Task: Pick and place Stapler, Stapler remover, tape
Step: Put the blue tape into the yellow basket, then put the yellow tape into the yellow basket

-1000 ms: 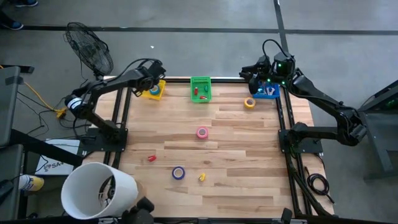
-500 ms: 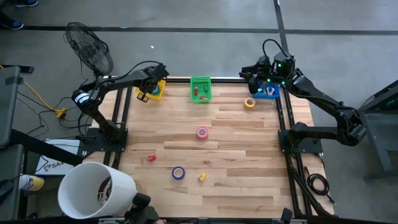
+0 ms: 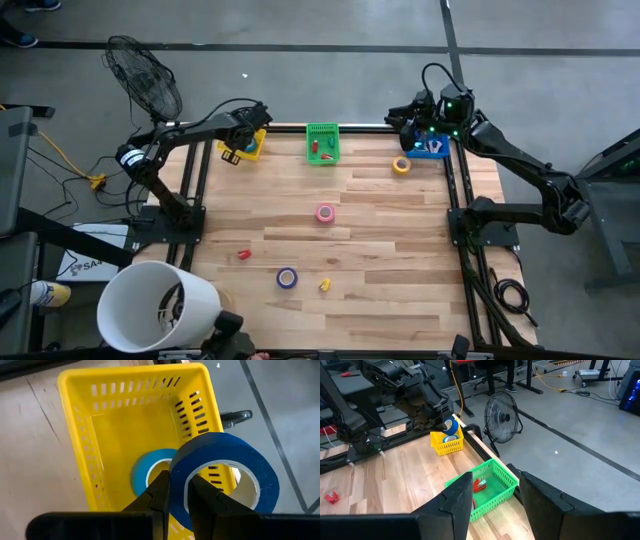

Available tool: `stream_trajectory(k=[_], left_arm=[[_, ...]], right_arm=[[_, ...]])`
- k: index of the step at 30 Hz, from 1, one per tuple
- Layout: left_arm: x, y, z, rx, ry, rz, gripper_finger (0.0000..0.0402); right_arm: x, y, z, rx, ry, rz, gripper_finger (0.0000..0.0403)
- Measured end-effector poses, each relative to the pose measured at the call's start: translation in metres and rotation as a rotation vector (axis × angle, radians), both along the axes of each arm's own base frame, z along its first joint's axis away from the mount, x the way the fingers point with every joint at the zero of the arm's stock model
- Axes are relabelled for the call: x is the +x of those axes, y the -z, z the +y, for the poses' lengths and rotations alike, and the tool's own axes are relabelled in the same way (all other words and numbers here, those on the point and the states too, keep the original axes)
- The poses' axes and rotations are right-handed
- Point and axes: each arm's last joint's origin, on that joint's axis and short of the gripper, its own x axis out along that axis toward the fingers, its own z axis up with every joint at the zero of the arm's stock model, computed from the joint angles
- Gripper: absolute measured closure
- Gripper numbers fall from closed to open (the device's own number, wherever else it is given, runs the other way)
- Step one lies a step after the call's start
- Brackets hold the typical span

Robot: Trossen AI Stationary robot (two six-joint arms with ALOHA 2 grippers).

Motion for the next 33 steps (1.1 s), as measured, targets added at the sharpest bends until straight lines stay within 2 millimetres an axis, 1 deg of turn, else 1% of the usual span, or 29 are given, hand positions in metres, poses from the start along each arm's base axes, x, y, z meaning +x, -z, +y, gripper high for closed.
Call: stream_trajectory(k=[6,11,20,24,27,29,33], left_arm=[[0.001,0.001,-0.001,-0.041,0.019,-0.033,0.036],[-0.001,0.002,-0.003,-0.073,0.032,-0.012,0.0352],[-0.001,0.002,-0.004,-0.083,0.025,-0.017,0.0275],[-0.001,0.002,-0.004,-0.09,0.031,-0.033,0.0252],[0.002,0.001,-0.002,-0.084,0.092,-0.036,0.0246],[0.005,0.0,0.001,-0.067,0.167,-0.031,0.0245],[0.013,-0.004,0.006,-0.028,0.395,-0.006,0.0245]], right_arm=[[0.0,0.001,0.0,0.007,-0.002,0.005,0.0249],[0.0,0.001,0.001,0.011,-0.017,0.002,0.0249],[0.0,0.001,0.001,0.012,-0.039,-0.002,0.0249],[0.0,0.001,0.002,0.017,-0.048,-0.006,0.0249],[0.001,0.001,0.002,0.019,-0.058,-0.008,0.0249],[0.001,0.001,0.002,0.019,-0.059,-0.009,0.0249],[0.001,0.001,0.002,0.016,-0.06,-0.007,0.0249]])
